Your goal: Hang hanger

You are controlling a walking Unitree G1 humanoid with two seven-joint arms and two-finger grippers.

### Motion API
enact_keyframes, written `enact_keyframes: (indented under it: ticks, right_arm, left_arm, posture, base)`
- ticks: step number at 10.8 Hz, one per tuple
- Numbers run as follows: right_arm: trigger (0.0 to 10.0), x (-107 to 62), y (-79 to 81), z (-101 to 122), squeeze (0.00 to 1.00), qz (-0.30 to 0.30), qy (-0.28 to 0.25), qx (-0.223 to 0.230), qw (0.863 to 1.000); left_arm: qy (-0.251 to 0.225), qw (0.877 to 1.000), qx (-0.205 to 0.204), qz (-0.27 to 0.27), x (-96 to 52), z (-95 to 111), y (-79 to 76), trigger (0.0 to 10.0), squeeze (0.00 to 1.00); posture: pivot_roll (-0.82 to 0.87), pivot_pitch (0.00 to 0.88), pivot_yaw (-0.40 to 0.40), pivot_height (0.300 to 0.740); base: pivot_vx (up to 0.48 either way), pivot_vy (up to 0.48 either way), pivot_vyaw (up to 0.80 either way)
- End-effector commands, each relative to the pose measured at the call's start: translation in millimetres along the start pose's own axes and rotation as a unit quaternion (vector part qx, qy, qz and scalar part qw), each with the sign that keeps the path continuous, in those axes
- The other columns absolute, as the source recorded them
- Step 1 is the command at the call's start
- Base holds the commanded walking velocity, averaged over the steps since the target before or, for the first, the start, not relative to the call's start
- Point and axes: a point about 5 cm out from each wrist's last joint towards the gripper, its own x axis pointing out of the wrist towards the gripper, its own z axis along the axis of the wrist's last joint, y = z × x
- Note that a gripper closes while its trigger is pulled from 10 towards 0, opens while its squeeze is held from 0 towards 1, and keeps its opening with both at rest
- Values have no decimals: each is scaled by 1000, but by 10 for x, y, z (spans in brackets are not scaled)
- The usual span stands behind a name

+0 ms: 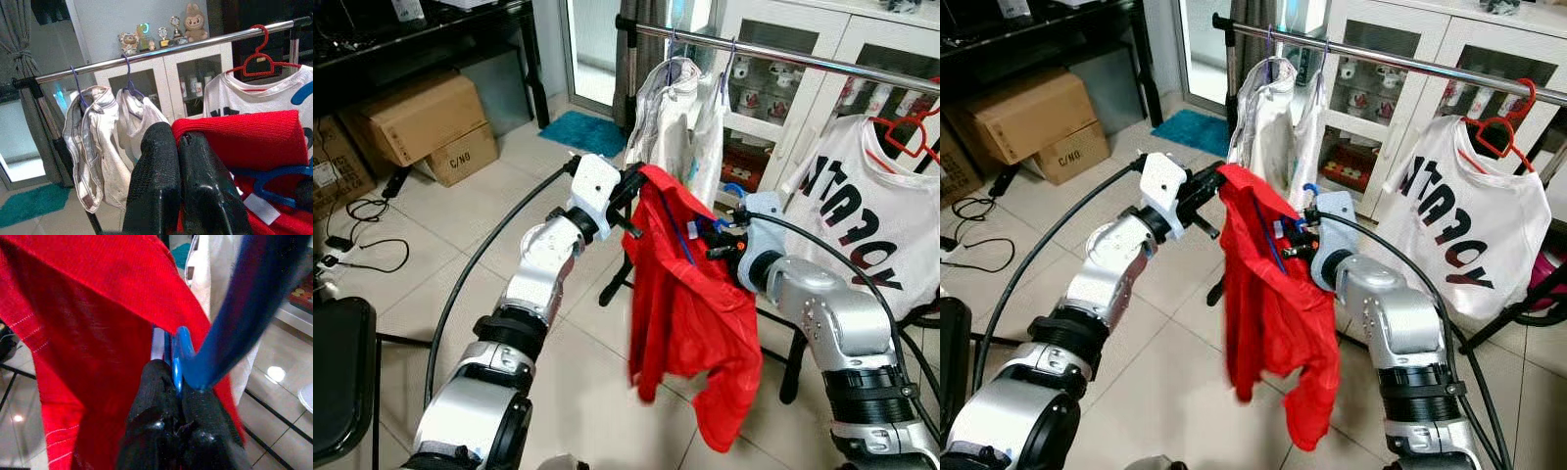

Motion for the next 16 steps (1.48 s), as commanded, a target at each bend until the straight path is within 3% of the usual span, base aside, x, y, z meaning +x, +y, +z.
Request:
enact_keyframes:
  ticks: [1,2,3,5,8,9,11,12,13,14,15,16]
  right_arm:
    - [10000,-10,-48,49,0,-11,-15,1,1000]
    - [10000,-17,-59,96,0,-13,-28,4,1000]
    - [10000,-36,-82,191,0,-15,-51,9,999]
    - [10000,-63,-104,315,0,-17,-80,10,997]
    - [10000,-58,-97,368,0,-15,-91,7,996]
    - [10000,-51,-78,362,0,-10,-90,5,996]
    - [10000,-47,-40,318,0,3,-82,-4,997]
    - [10000,-43,-30,314,0,4,-82,-4,997]
    - [10000,-41,-32,328,0,4,-85,-4,996]
    - [10000,-41,-35,331,0,4,-85,-4,996]
    - [10000,-39,-33,327,0,5,-87,-6,996]
    - [10000,-39,-23,333,0,11,-88,-13,996]
  left_arm:
    - [25,999,15,-21,-7,-42,-37,0,0]
    - [62,997,19,-37,-45,-154,-77,0,0]
    - [135,989,36,-52,-152,-386,-117,0,0]
    - [188,979,23,-71,-268,-574,-186,0,0]
    - [199,977,19,-78,-283,-604,-225,0,0]
    - [189,979,17,-75,-258,-573,-230,0,0]
    - [122,991,-13,-54,-141,-385,-209,0,0]
    - [126,990,-3,-68,-124,-377,-229,0,0]
    - [130,989,-17,-72,-135,-390,-239,10000,0]
    - [125,989,-24,-79,-146,-378,-241,10000,867]
    - [115,986,-29,-113,-195,-337,-238,10000,1000]
    - [115,981,-31,-153,-285,-294,-198,10000,1000]
  posture:
    - [-165,0,16,740]
    - [-166,0,19,740]
    - [-167,0,19,740]
    - [-166,0,18,740]
    - [-164,0,15,740]
    - [-164,0,16,740]
    - [-163,0,18,740]
    - [-163,0,20,740]
    - [-164,0,22,740]
    - [-162,0,25,740]
    - [-157,0,29,740]
    - [-155,0,37,740]
  base:
    - [0,0,0]
    - [0,0,0]
    - [0,0,0]
    - [0,0,0]
    - [0,0,0]
    - [0,0,0]
    - [0,0,0]
    - [0,0,0]
    - [0,0,0]
    - [0,0,0]
    - [0,0,0]
    - [0,0,0]
